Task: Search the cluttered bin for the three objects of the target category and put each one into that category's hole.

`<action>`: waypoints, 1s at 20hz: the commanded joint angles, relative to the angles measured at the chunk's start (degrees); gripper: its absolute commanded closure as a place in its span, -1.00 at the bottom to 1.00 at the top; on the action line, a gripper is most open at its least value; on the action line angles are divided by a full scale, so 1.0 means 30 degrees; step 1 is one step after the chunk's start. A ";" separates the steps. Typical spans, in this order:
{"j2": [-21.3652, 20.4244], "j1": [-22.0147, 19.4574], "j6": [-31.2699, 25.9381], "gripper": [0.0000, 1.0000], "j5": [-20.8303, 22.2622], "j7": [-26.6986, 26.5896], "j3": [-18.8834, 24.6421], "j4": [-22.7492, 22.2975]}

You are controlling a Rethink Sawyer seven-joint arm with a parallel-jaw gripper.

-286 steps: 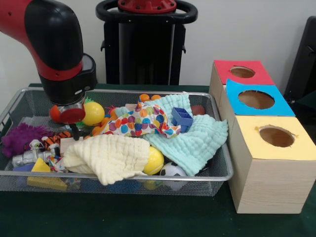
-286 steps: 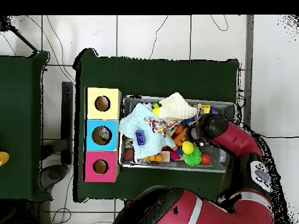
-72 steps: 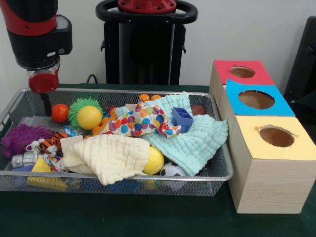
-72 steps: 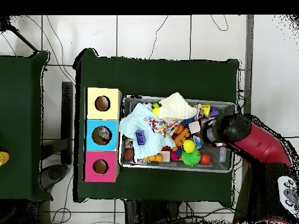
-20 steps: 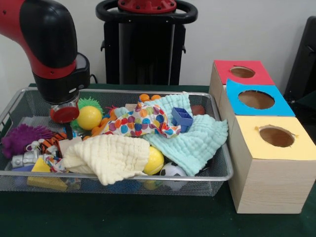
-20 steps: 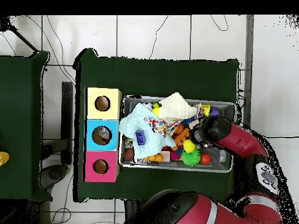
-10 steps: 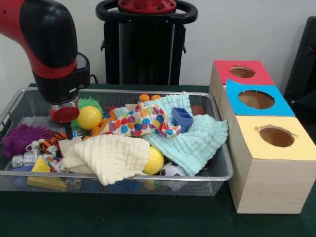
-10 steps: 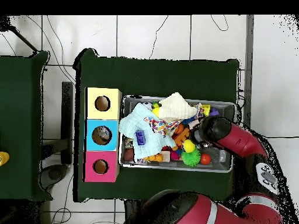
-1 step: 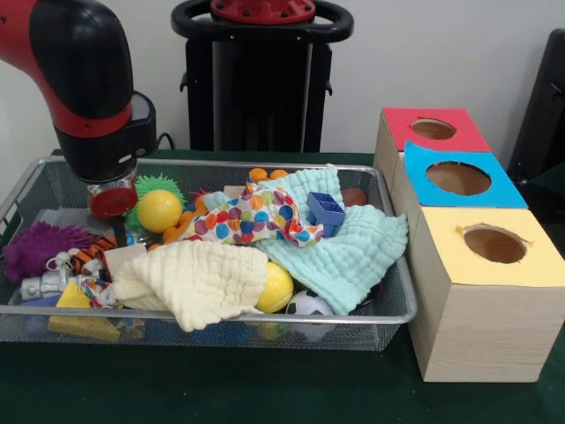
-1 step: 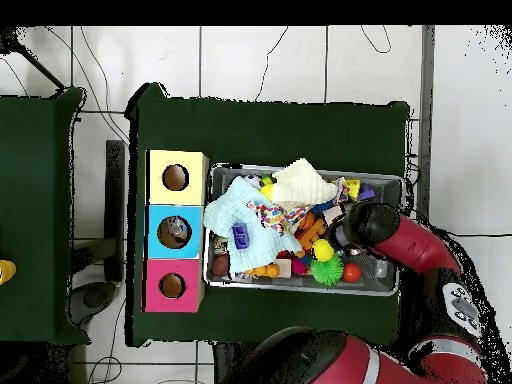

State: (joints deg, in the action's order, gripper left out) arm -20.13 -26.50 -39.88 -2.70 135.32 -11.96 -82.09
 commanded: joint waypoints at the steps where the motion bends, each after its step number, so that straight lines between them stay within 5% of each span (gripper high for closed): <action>1: -0.0353 -0.0788 0.1566 -1.00 -0.0078 0.0692 0.1645 -0.1962; 20: 0.0889 -0.0796 0.2128 -1.00 -0.0032 0.0952 0.1888 -0.0923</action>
State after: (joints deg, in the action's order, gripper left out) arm -20.74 -28.27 -38.43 -2.70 135.32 -11.83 -84.41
